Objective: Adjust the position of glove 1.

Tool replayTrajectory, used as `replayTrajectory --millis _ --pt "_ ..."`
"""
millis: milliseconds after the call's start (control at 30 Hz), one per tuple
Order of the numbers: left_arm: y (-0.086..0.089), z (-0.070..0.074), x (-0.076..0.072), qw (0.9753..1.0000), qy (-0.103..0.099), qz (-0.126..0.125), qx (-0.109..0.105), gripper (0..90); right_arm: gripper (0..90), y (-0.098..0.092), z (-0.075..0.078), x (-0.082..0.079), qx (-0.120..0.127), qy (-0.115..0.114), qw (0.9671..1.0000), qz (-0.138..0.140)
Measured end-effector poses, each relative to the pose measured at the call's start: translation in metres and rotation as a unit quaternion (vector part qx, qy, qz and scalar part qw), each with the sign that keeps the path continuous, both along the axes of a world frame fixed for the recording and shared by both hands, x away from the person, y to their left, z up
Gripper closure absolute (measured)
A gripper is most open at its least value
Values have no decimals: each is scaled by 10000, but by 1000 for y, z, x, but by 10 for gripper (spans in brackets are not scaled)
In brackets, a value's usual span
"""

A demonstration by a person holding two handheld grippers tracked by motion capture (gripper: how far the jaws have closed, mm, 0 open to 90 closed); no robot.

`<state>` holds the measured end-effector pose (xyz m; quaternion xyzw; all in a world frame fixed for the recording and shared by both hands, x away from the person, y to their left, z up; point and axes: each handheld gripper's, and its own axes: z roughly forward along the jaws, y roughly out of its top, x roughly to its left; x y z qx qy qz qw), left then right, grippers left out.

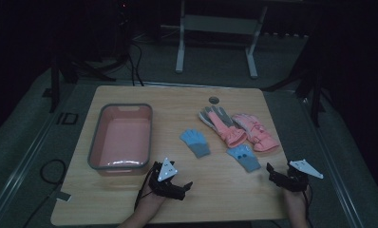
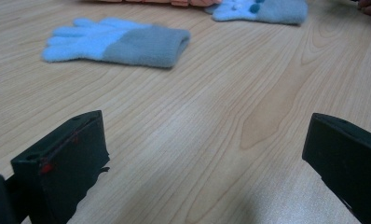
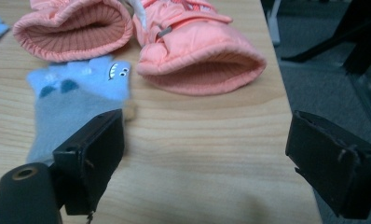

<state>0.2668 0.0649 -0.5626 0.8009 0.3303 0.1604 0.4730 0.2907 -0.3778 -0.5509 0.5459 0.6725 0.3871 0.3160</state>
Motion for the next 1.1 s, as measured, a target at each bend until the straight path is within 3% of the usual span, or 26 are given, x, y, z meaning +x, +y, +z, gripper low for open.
replayTrajectory --millis 300,700,933,1100 --pt "0 0 0 10000 -4 2 11 1 116 -1 3 3 -91 688 9976 -21" --pt "0 0 0 10000 16 3 19 1 116 -3 22 9 46 846 9964 -39" --pt "-1 0 0 10000 19 4 8 1 122 10 37 16 -99 828 9963 189" --pt "0 0 1 10000 26 -11 21 1 138 17 47 27 252 1069 9922 583"
